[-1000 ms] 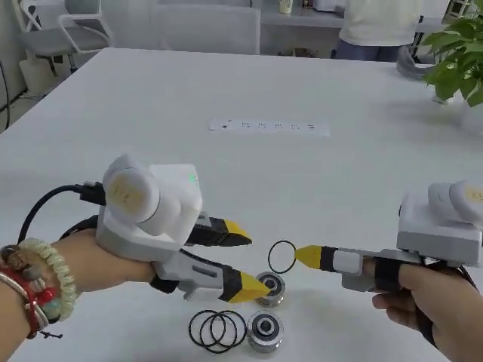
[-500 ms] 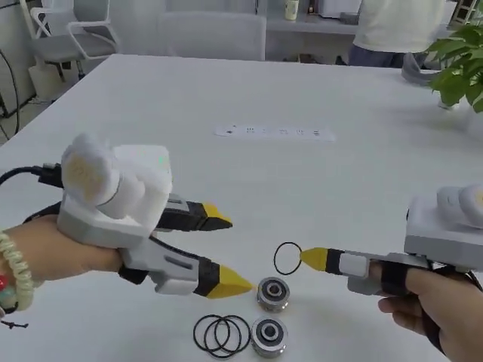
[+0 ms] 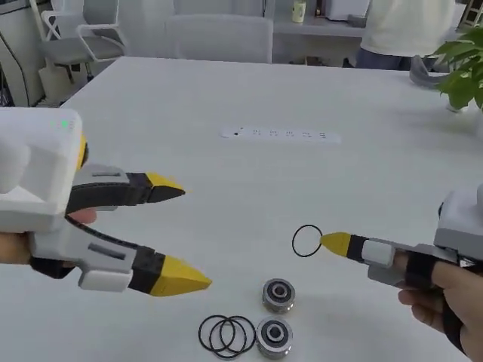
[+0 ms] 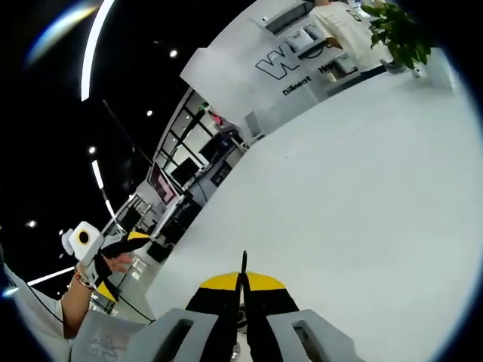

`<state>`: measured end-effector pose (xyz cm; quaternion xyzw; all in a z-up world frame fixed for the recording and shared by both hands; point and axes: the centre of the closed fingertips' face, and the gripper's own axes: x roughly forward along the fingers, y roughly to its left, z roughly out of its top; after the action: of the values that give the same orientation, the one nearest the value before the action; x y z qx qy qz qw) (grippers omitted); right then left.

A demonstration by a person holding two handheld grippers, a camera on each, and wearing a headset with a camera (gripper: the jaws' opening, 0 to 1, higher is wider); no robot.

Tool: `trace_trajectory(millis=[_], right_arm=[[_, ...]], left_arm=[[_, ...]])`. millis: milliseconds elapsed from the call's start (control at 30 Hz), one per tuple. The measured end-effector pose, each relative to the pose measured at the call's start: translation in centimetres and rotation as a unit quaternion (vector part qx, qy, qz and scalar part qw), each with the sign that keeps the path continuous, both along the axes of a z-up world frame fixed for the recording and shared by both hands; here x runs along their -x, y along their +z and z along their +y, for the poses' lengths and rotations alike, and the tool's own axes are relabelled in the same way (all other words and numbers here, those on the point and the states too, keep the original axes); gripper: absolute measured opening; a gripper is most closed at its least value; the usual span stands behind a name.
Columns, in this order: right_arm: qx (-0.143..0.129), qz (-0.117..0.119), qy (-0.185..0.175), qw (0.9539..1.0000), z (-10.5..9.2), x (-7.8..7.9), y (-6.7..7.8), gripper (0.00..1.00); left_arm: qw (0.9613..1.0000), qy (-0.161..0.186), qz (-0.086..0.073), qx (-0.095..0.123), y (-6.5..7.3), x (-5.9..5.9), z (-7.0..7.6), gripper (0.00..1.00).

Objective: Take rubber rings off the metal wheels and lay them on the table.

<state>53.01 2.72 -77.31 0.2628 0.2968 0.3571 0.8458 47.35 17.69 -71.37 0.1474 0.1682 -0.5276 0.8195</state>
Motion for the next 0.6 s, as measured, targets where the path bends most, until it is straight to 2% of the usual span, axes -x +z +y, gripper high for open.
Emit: trace_trajectory(millis=[200,300,500,600], right_arm=[[-0.009,-0.004,-0.013,0.9999,-0.4,-0.4,0.5,0.00],[-0.011,-0.006,-0.013,0.9998,-0.4,-0.4,0.7,0.00],[-0.013,-0.012,-0.009,0.9998,-0.2,-0.3,1.1,0.00],[-0.015,-0.015,-0.005,0.9998,0.0,-0.2,1.3,0.00]], left_arm=[[0.9994,0.035,-0.005,-0.006,-0.4,1.1,2.6,0.80],[0.9984,0.056,-0.001,-0.004,-0.8,1.5,3.7,0.85],[0.9960,0.089,0.002,-0.003,-1.4,2.4,5.2,0.90],[0.9942,0.107,0.009,0.000,-2.0,2.7,5.8,0.91]])
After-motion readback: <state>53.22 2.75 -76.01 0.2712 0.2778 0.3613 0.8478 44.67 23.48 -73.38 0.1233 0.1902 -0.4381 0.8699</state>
